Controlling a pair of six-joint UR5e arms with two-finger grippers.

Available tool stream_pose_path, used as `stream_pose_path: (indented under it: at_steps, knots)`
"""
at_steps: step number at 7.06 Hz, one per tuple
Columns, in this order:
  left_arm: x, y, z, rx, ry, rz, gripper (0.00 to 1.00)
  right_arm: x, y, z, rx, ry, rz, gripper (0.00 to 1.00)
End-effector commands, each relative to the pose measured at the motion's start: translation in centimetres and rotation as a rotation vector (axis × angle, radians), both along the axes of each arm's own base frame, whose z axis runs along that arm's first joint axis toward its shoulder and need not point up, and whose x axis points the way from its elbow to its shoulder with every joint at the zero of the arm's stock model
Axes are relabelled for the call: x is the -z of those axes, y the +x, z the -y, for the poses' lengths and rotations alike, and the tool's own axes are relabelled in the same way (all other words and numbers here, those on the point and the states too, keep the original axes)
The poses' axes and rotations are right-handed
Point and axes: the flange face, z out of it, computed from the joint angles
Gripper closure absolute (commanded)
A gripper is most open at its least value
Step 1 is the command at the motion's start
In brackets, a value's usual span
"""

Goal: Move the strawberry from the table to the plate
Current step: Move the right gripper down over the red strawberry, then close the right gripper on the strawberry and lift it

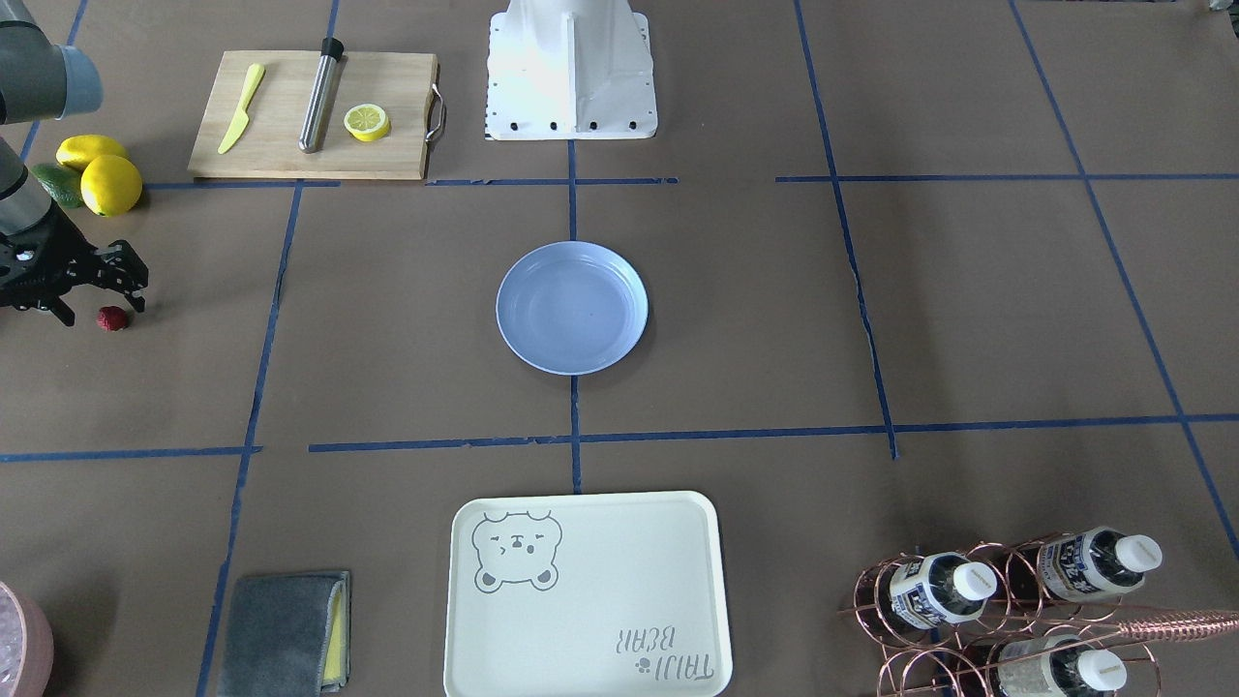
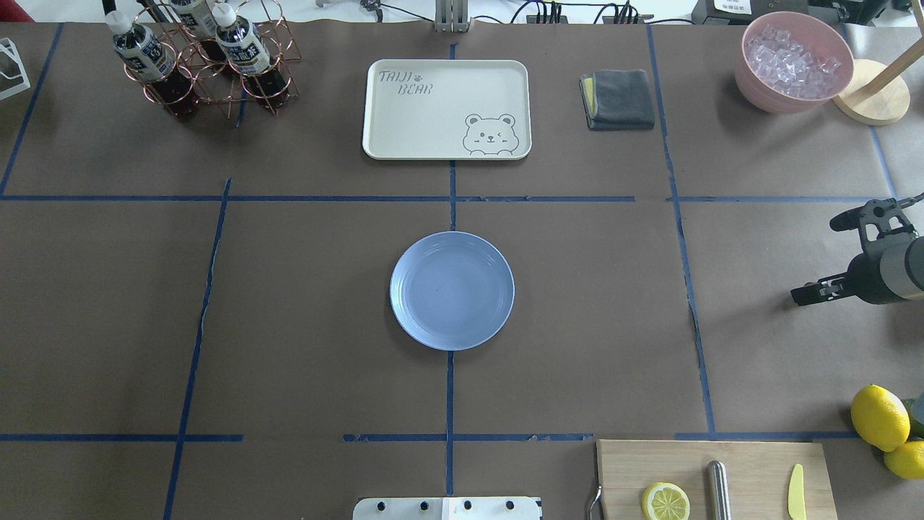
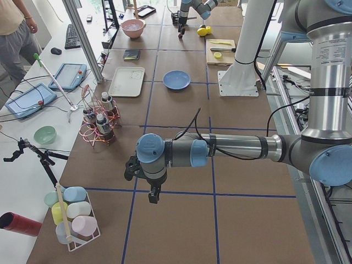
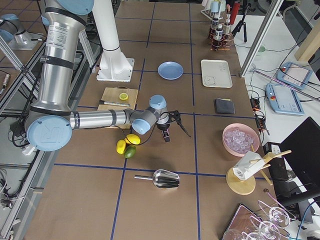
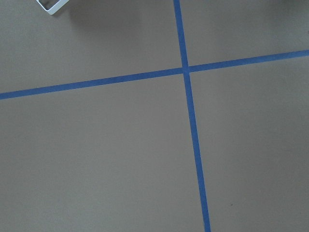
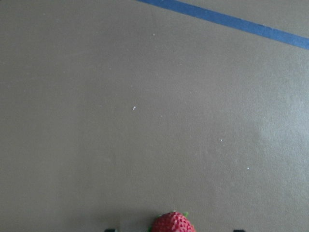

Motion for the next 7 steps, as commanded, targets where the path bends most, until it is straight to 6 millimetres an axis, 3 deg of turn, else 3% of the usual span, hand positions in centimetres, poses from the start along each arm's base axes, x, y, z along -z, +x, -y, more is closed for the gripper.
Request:
stream_pose_path:
  at_steps: [1,3,4,5,6,7]
  knots:
    - [-0.1,0.0,-0.1,-0.001,-0.001,0.0,0.0,-0.7,-0.1,0.1,-0.007,-0.002,-0.016,0.37]
    - [0.1,0.0,-0.1,-0.001,0.002,0.0,0.0,-0.6,-0.1,0.0,-0.004,-0.003,-0.013,1.0]
    - [0.1,0.0,-0.1,0.0,0.002,0.0,0.0,-0.5,-0.2,0.0,-0.001,-0.001,-0.01,1.0]
    - [0.1,0.0,-0.1,0.0,0.002,0.0,0.0,1.7,-0.3,0.0,-0.015,0.006,0.029,1.0]
    - [0.1,0.0,-0.1,0.0,0.004,0.0,0.0,6.4,-0.7,0.0,-0.052,0.017,0.093,1.0]
    - [0.2,0.0,-0.1,0.001,0.002,0.0,0.0,12.1,-3.4,2.0,-0.107,-0.046,0.177,1.0]
